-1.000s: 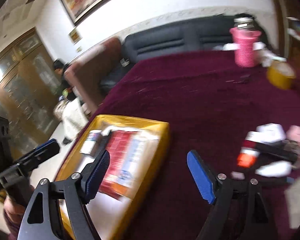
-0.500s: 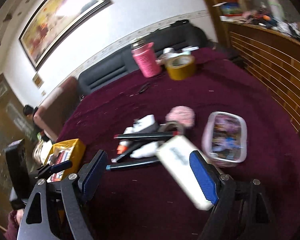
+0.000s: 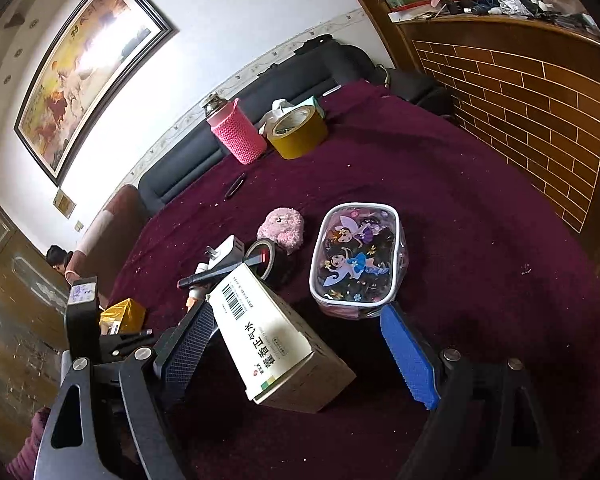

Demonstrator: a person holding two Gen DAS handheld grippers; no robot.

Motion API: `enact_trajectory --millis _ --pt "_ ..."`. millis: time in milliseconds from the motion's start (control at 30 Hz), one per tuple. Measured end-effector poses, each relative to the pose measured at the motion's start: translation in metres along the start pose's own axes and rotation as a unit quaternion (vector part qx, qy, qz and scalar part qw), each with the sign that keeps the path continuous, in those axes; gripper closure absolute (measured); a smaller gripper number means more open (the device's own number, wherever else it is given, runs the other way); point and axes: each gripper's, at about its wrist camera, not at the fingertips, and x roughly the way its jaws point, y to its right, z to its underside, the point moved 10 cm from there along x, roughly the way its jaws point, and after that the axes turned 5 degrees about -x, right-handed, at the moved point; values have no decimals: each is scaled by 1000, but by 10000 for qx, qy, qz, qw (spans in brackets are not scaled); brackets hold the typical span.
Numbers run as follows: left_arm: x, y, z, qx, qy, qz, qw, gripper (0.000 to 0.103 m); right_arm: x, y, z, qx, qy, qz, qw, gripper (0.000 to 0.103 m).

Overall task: Organize objects
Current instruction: 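Grasp the white barcode medicine box with the right tool while the left tool grasps a black marker, then carry the white box and marker over the tray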

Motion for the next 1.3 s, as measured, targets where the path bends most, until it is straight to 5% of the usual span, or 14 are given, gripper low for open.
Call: enact_trajectory --millis 267,400,567,733,800,867,900,933,1300 --pt "7 2 -7 -111 109 -167 9997 77 12 0 7 20 -140 -43 9999 14" --pt "4 6 -4 -366 194 -163 9990 89 12 -5 5 -158 -144 7 9998 14" --pt "-13 3 10 -838 330 16 9959 89 19 -23 11 -941 -289 202 9949 14" --pt "-49 -8 29 -1288 657 276 9891 89 41 -44 20 -2239 -605 733 9700 15" --pt "-62 -13 38 -1457 747 340 9859 89 50 -47 22 -2442 -712 822 9636 20" --pt "-70 -18 46 -1596 806 375 9832 89 61 -52 25 -2626 -873 877 9569 37" --pt "-74 -21 51 -1670 832 375 9817 89 66 -54 28 -2677 -961 890 9546 55" --pt "-77 -24 55 -1728 853 366 9806 89 70 -55 30 -2699 -1040 923 9528 58" --pt "-137 -69 96 -2440 1486 300 9579 89 34 -91 26 -2222 -837 253 9711 58"
